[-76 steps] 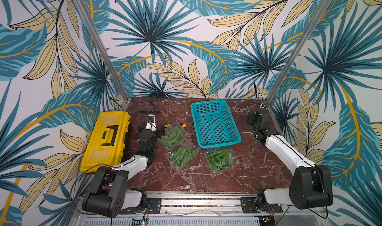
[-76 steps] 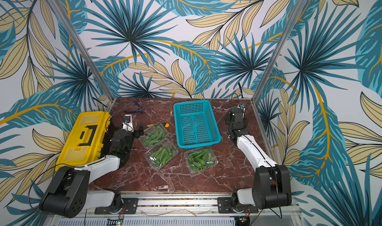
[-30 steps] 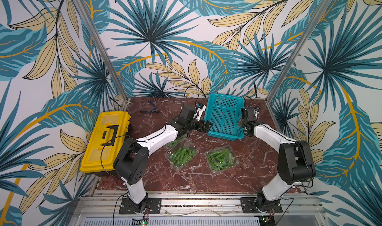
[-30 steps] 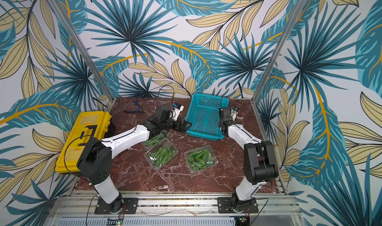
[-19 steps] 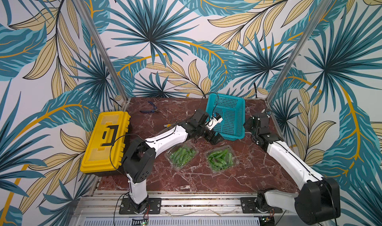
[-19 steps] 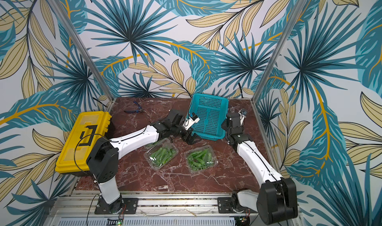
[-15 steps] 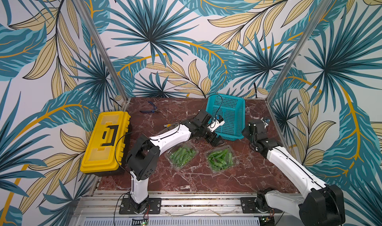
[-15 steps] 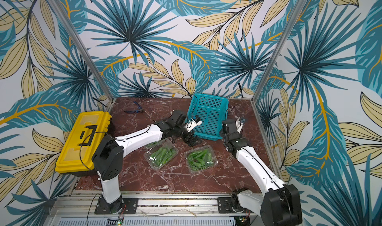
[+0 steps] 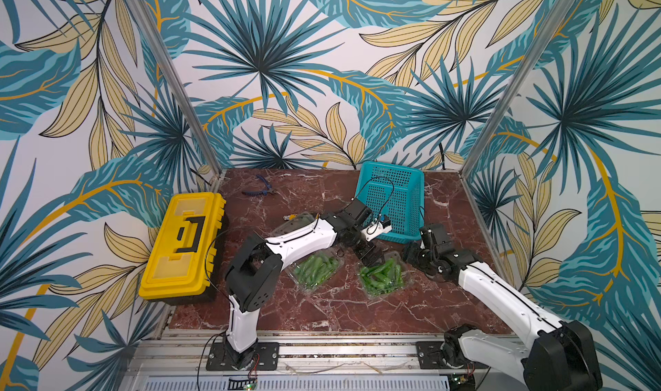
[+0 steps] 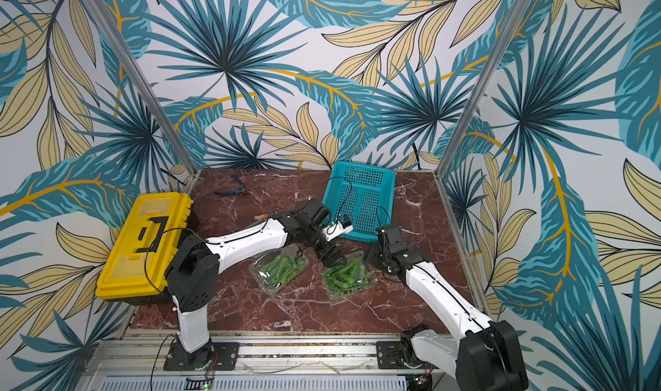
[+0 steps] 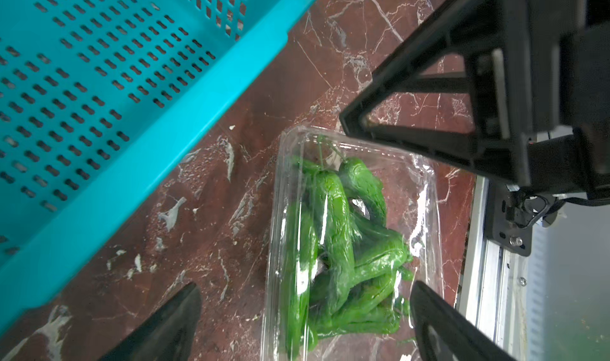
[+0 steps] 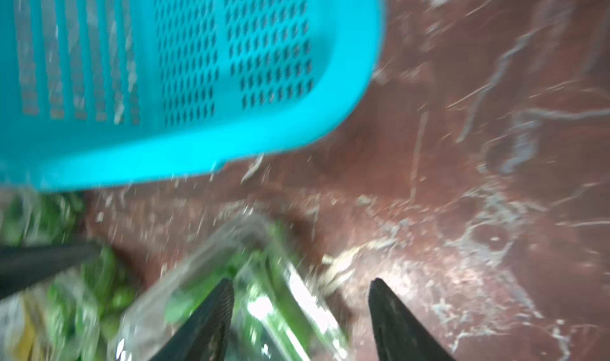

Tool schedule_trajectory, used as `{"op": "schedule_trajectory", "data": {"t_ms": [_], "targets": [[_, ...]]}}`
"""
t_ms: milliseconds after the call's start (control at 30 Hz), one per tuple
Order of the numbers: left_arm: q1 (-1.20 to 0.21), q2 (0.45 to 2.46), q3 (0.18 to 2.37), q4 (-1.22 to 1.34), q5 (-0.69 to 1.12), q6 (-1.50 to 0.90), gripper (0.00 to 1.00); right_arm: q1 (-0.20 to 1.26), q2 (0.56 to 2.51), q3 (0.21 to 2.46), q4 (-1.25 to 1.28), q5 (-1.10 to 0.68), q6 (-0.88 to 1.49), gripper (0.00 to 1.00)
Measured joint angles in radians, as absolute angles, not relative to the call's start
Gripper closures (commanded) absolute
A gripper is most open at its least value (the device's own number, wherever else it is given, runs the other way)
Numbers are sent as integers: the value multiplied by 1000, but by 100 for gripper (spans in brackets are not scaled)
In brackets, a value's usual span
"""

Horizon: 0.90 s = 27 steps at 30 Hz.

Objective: Take small green peppers out of containers
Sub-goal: Move the packing box to the center of the board.

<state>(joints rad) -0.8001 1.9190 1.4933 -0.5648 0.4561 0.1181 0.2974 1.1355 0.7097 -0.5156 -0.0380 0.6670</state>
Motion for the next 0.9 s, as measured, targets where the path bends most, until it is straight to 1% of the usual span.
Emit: {"op": "schedule_trajectory", "data": {"t_ms": [100, 200, 467, 633, 767, 900], "targets": [[-806, 1920, 1493, -569, 451, 124, 1, 297, 1147, 710, -548, -137, 631, 34], [-810, 1922, 1493, -573, 445, 126, 0, 297, 1152, 709, -582, -190, 612, 34], [-817, 1953, 1510, -586, 437, 134, 0, 297, 1099, 688, -687, -177, 577, 34], [-818, 1964, 1525, -600, 431, 143, 0, 297, 1090, 648, -693, -243, 556, 34], [-818, 1964, 1526, -605, 430, 148, 0, 297, 1135, 637, -675, -350, 545, 34], [-818, 1964, 1526, -614, 426, 149, 0, 297, 1192, 657, -648, -414, 529, 35]]}}
